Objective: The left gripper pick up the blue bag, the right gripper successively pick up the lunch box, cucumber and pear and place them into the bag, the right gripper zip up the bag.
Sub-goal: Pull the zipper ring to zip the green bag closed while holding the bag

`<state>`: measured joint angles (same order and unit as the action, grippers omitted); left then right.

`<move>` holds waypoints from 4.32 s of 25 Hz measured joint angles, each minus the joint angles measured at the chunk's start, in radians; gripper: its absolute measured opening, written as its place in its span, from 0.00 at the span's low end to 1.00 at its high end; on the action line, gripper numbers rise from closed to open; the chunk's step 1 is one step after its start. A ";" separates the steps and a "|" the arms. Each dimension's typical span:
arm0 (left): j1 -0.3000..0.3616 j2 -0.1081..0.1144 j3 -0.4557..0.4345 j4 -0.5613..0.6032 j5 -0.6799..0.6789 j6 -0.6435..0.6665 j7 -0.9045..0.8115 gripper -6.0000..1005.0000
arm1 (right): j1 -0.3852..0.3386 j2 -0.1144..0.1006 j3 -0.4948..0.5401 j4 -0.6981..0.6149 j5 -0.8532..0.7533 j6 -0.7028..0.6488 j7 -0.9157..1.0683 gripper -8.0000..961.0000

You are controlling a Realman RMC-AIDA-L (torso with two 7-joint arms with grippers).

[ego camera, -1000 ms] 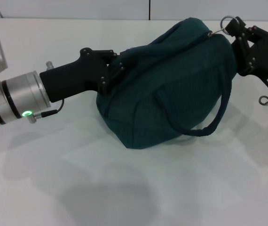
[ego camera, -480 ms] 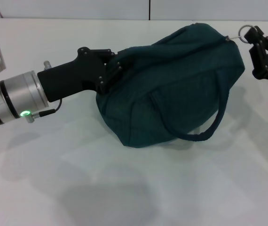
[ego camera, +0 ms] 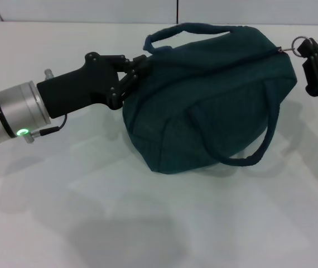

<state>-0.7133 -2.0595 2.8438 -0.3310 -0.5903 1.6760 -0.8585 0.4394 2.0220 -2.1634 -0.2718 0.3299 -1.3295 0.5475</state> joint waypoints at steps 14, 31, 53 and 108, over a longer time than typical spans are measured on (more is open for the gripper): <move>-0.014 0.003 0.000 -0.002 0.007 -0.004 0.001 0.06 | -0.015 -0.003 0.037 0.002 -0.020 -0.036 0.023 0.31; -0.038 -0.002 0.000 -0.002 0.017 -0.007 0.015 0.07 | 0.023 -0.009 0.064 0.108 -0.076 0.100 -0.010 0.55; -0.040 -0.008 0.000 0.001 0.018 -0.001 0.010 0.06 | 0.043 -0.005 0.062 0.003 -0.191 0.110 -0.015 0.46; -0.070 -0.022 0.000 0.011 0.036 0.004 -0.021 0.07 | -0.037 -0.035 0.143 0.053 -0.257 0.079 0.141 0.13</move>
<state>-0.7835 -2.0817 2.8440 -0.3197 -0.5542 1.6795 -0.8790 0.4021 1.9868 -2.0205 -0.2184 0.0726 -1.2507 0.6880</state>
